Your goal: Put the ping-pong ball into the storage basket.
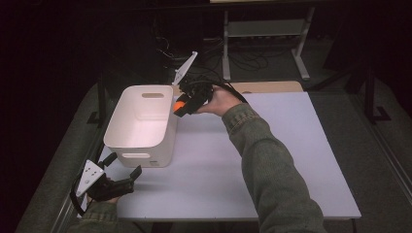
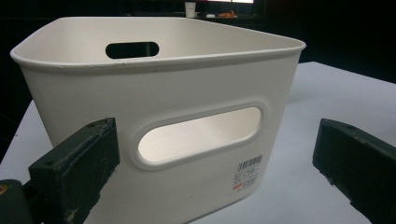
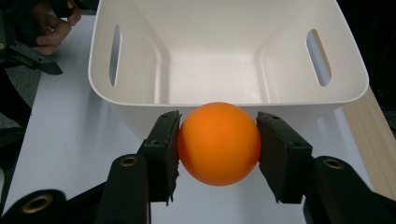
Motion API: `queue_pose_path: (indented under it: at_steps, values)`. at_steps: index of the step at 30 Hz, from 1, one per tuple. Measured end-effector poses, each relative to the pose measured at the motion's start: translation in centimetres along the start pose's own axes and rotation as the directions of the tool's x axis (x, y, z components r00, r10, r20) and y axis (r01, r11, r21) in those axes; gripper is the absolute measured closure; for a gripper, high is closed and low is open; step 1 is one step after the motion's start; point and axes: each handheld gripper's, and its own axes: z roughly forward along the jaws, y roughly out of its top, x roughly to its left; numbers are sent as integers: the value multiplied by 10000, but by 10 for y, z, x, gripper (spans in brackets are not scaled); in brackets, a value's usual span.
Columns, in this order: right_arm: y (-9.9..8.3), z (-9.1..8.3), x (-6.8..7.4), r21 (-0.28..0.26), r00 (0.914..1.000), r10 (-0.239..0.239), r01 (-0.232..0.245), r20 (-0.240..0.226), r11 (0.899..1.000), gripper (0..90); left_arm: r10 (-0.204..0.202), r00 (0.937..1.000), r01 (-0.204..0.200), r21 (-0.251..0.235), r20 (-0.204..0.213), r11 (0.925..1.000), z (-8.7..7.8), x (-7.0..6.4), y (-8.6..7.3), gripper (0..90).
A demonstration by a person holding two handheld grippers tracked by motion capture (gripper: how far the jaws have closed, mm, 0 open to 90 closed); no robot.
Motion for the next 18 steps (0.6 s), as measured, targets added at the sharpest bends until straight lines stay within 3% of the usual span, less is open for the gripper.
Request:
queue_pose_path:
  at_steps: [13,18]
  values:
    - [11,6,4,-276,9998,-191,192,31,9994,500,-5,10000,5,2,3,10000,0,0,0,0]
    - [14,10,5,-652,9997,-239,237,-17,9976,500,-10,10000,10,8,24,10000,0,0,0,0]
